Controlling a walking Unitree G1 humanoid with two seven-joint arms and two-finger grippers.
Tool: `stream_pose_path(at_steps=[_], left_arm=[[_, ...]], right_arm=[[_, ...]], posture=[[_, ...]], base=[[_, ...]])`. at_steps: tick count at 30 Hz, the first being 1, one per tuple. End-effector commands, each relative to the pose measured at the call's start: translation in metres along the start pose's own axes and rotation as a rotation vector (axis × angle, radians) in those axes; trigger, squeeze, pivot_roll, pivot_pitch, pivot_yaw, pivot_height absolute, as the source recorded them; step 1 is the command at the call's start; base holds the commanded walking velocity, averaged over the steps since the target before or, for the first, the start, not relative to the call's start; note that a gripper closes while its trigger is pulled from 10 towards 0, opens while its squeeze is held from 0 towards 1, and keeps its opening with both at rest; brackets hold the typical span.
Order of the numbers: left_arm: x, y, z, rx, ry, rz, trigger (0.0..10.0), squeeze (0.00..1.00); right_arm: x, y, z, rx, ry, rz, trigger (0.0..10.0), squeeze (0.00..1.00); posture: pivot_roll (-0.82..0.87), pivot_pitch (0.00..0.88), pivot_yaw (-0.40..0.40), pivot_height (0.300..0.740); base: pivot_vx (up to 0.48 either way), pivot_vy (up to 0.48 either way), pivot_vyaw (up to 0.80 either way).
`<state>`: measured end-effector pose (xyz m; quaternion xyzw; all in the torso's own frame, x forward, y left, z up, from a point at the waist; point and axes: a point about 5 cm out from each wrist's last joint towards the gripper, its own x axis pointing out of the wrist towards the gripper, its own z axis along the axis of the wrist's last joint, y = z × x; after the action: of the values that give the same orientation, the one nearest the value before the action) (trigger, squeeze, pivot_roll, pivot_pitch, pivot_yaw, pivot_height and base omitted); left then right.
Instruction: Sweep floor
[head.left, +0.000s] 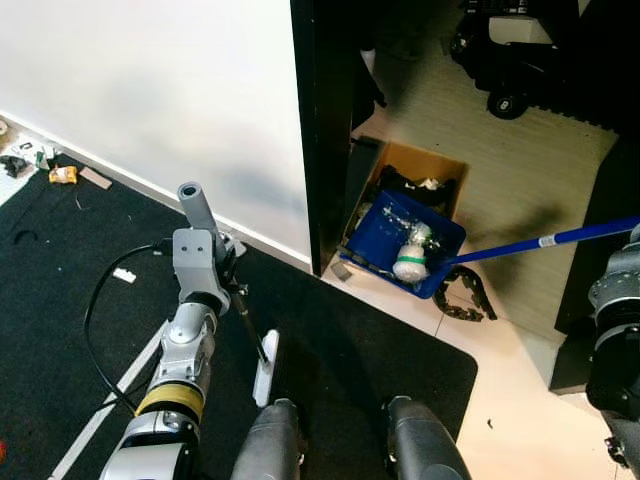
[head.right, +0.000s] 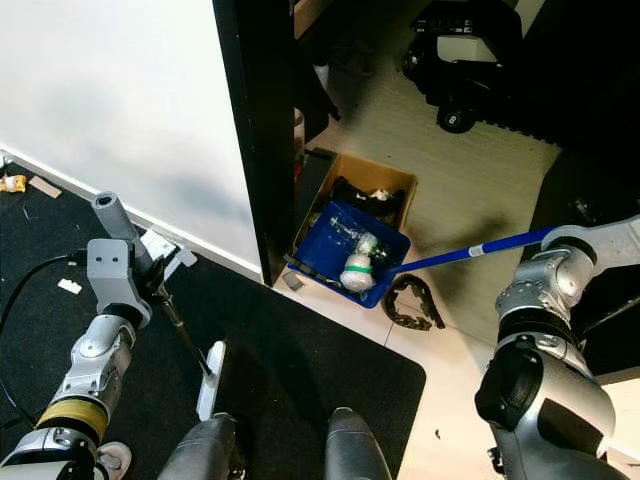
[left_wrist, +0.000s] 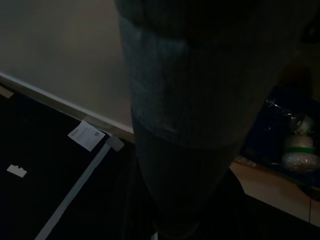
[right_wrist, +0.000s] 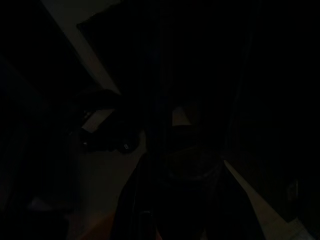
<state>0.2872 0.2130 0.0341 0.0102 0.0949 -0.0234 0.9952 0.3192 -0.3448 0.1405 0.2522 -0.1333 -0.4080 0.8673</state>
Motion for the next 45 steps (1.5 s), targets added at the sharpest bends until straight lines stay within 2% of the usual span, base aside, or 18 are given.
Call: stream_pose_path(at_steps=[1, 11, 27, 32, 38, 45], left_arm=[[0.0, 0.005, 0.009, 0.02, -0.05, -0.005, 10.0, 0.0], [-0.001, 0.005, 0.009, 0.017, -0.052, -0.01, 10.0, 0.0], [-0.002, 0.006, 0.01, 0.01, -0.064, -0.005, 10.0, 0.0], [-0.001, 0.002, 0.011, 0.0, -0.079, -0.009, 10.0, 0.0], [0.0, -0.001, 0.012, 0.048, -0.082, -0.029, 10.0, 0.0], [0.0, -0.001, 0.012, 0.039, -0.081, -0.008, 10.0, 0.0]], right_arm=[[0.002, 0.007, 0.008, 0.035, -0.048, -0.005, 10.0, 0.0], [0.004, 0.014, 0.014, 0.032, -0.083, -0.021, 10.0, 0.0], [0.005, 0.015, 0.018, 0.026, -0.098, -0.025, 10.0, 0.0], [0.007, 0.014, 0.02, 0.021, -0.108, -0.03, 10.0, 0.0], [0.009, 0.016, 0.025, 0.018, -0.121, -0.028, 10.0, 0.0], [0.012, 0.022, 0.03, 0.001, -0.132, -0.013, 10.0, 0.0]], posture=[[0.01, 0.057, 0.016, 0.74], [0.01, 0.062, 0.013, 0.74], [0.02, 0.066, 0.011, 0.74], [0.02, 0.066, 0.013, 0.74], [0.01, 0.066, 0.013, 0.74], [0.01, 0.067, 0.007, 0.74]], base=[[0.424, 0.0, 0.0], [0.475, 0.0, 0.0], [0.48, 0.0, 0.0], [0.0, 0.0, 0.0], [0.0, 0.0, 0.0], [0.0, -0.472, 0.0]])
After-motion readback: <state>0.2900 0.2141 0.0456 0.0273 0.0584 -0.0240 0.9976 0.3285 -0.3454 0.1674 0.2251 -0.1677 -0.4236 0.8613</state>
